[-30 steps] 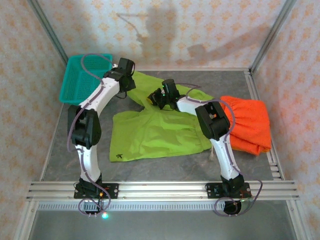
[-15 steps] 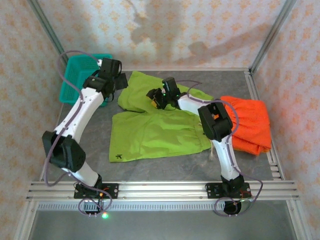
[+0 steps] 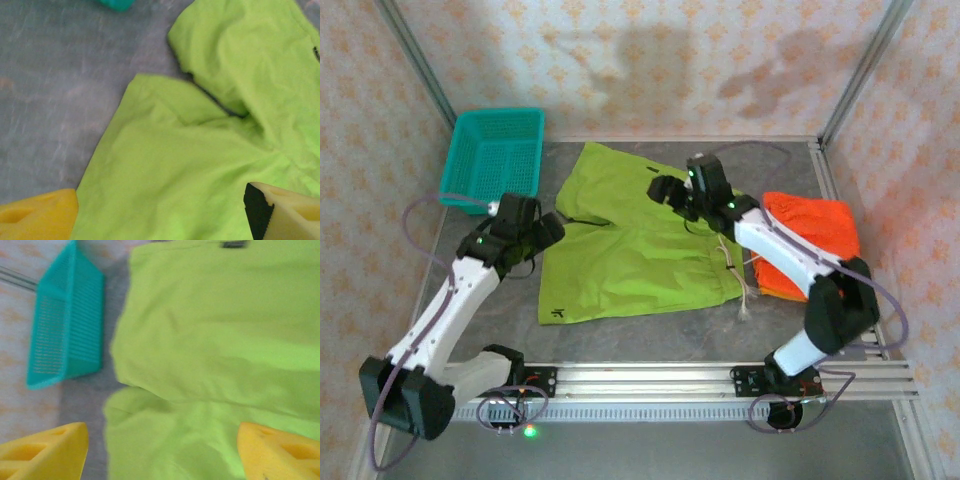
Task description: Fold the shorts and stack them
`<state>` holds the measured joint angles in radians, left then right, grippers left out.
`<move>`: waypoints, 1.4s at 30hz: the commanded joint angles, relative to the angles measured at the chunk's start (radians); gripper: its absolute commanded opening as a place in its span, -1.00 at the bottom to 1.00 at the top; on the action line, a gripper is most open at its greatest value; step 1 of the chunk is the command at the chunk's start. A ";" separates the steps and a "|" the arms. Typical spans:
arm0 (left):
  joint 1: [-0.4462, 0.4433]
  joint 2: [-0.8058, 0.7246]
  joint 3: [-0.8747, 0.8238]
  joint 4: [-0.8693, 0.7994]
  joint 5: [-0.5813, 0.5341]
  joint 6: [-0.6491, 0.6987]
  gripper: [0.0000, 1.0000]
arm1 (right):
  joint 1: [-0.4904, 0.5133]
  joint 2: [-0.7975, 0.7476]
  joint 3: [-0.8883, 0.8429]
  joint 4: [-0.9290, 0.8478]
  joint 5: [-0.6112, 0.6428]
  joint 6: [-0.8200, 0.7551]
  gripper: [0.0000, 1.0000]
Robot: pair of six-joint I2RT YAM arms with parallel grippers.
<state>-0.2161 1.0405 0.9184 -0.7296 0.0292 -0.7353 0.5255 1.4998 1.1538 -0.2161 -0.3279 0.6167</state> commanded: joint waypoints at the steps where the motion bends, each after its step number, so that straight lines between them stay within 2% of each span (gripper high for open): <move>1: -0.009 -0.105 -0.119 -0.109 0.035 -0.187 0.70 | -0.014 -0.136 -0.162 -0.102 0.174 -0.037 0.61; 4: -0.052 -0.216 -0.260 -0.144 0.034 -0.322 0.60 | -0.017 -0.267 -0.289 -0.133 0.247 -0.010 0.64; 8: -0.147 -0.335 -0.378 -0.233 -0.035 -0.475 0.44 | -0.019 -0.414 -0.411 -0.172 0.319 0.018 0.66; 11: -0.183 -0.373 -0.434 -0.251 -0.042 -0.541 0.35 | -0.020 -0.471 -0.457 -0.187 0.339 0.030 0.67; 15: -0.206 -0.355 -0.505 -0.168 -0.007 -0.582 0.19 | -0.021 -0.478 -0.473 -0.209 0.338 0.030 0.68; 23: -0.212 -0.193 -0.495 -0.013 0.000 -0.517 -0.05 | -0.021 -0.475 -0.500 -0.216 0.332 0.035 0.68; 30: -0.212 -0.065 -0.462 0.027 -0.006 -0.454 -0.38 | -0.021 -0.481 -0.509 -0.239 0.334 0.026 0.67; 34: -0.212 -0.057 -0.441 0.009 -0.034 -0.429 -0.73 | -0.022 -0.481 -0.517 -0.269 0.334 0.025 0.64; 42: -0.211 -0.120 -0.282 -0.098 -0.137 -0.346 -0.92 | -0.025 -0.481 -0.570 -0.362 0.391 0.093 0.43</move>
<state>-0.4194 0.9459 0.5709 -0.7597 -0.0162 -1.1313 0.5076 1.0298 0.6083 -0.5041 -0.0101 0.6704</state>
